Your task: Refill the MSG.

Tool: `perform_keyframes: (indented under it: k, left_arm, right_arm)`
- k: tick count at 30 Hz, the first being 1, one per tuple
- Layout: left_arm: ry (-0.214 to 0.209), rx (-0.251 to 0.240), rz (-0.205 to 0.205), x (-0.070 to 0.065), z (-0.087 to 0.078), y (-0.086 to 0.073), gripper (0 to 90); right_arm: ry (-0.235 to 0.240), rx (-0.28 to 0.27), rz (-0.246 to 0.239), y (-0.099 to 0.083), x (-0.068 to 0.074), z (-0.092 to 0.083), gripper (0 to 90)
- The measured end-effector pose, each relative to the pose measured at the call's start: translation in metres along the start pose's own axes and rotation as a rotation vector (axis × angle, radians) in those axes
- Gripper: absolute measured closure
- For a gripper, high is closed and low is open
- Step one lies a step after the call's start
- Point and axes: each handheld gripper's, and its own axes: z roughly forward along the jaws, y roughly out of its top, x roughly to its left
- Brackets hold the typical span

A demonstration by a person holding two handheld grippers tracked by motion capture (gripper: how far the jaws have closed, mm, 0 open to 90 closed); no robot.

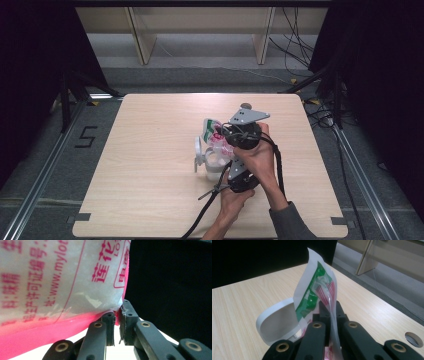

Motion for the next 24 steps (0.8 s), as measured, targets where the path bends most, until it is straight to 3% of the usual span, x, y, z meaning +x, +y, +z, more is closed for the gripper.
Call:
perform_keyframes:
  k: [2,4,7,24]
  left_arm:
    - [0.01,0.011,0.004,-0.0003,-0.0009,0.0003,82.8]
    - [-0.017,-0.023,0.002,0.0005,0.001,-0.0013,82.8]
    - [-0.024,-0.019,0.009,0.0013,0.0001,-0.0011,82.8]
    - [-0.013,-0.01,-0.006,0.0,0.0013,0.0013,82.7]
  right_arm:
    - [0.006,-0.002,0.011,-0.0003,0.0011,0.0009,90.0]
    - [0.006,0.0,0.006,-0.0002,0.0012,0.0003,90.0]
    - [0.017,0.001,0.008,-0.0002,0.0002,-0.0002,90.0]
    - [-0.009,-0.009,-0.017,0.0007,0.0011,0.0009,90.0]
